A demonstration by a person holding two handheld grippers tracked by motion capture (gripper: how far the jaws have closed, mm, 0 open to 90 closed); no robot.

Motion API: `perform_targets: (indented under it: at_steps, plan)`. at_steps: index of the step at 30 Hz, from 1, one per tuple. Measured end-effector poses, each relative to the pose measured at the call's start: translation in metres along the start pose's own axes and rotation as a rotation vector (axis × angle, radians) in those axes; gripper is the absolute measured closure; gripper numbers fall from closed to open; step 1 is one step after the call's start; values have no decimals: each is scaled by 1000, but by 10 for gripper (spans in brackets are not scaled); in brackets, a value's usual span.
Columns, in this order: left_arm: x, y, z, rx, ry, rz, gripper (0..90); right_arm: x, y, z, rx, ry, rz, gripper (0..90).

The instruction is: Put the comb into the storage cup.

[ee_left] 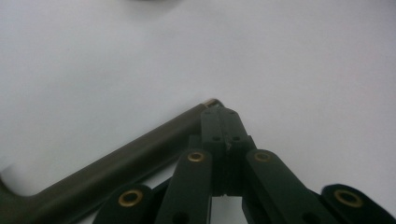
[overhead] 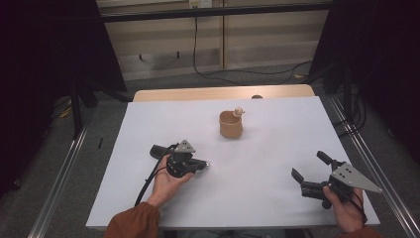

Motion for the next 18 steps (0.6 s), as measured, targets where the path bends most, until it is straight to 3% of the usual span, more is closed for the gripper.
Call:
perform_targets:
  at_steps: [18]
  plan:
    - [-3, -8, -4, -8, 10, -15, 900, -1, 1, 0, 0, -1, -2, 0]
Point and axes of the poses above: each handheld gripper's, and its own axes: y roughly backward along the jaws, z roughly out of its underside, x roughly to its right, the point moved 7 cm from there along -y, roughly forward along the jaws, and after that the axes turned 11 degrees about -x, right-handed, at the moved point
